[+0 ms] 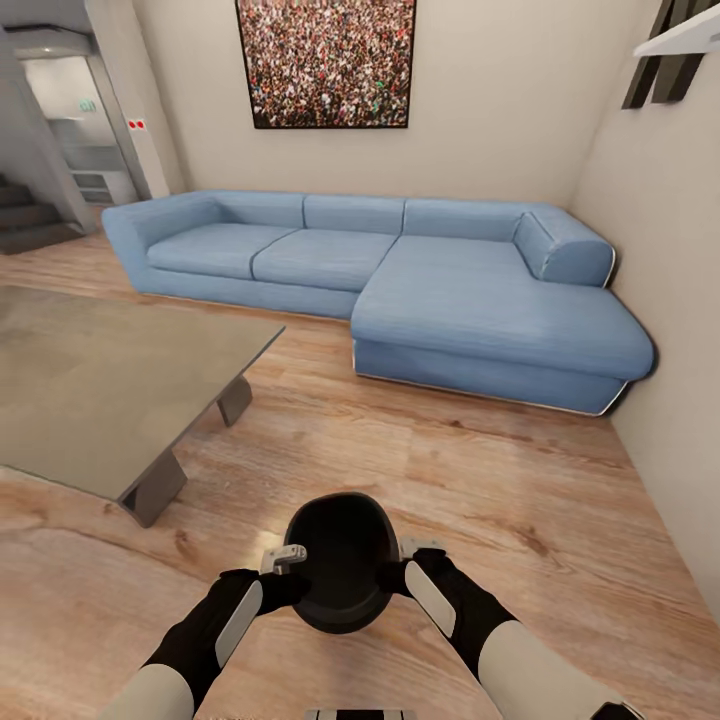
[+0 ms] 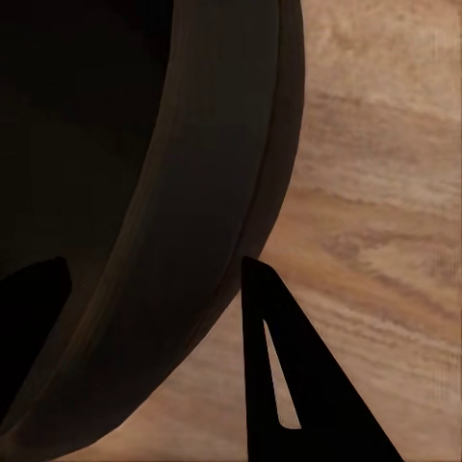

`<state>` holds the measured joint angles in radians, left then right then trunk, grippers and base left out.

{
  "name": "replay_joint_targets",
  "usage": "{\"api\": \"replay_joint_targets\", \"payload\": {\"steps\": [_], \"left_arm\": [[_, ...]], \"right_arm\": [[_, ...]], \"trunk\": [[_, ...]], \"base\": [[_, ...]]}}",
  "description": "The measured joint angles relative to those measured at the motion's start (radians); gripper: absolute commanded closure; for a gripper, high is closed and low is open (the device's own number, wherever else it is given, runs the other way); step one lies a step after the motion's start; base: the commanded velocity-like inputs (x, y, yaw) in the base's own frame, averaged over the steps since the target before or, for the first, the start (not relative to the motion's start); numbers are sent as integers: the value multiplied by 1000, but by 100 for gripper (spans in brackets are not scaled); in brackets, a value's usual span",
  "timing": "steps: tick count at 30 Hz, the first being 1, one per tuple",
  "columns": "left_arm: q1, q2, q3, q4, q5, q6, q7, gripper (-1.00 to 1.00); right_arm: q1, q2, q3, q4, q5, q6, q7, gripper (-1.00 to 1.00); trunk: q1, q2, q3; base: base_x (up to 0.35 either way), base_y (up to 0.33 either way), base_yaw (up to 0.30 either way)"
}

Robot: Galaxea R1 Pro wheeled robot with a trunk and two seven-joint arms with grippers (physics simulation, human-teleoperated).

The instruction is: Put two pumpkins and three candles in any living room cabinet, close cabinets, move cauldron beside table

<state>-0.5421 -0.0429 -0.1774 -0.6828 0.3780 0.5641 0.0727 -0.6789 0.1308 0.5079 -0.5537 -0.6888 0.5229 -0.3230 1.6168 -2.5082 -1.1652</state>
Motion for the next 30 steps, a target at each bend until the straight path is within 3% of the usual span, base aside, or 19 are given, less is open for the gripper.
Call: {"api": "replay_joint_targets", "payload": {"steps": [9, 30], "left_arm": [[0, 0, 0, 1, 0, 0, 0, 100], [0, 0, 0, 0, 0, 0, 0, 100]], "right_arm": [[0, 0, 0, 0, 0, 0, 0, 100], [0, 0, 0, 1, 0, 0, 0, 100]], "trunk": [[0, 0, 0], [0, 0, 0]], "base": [[136, -206, 284], [256, -165, 284]]}}
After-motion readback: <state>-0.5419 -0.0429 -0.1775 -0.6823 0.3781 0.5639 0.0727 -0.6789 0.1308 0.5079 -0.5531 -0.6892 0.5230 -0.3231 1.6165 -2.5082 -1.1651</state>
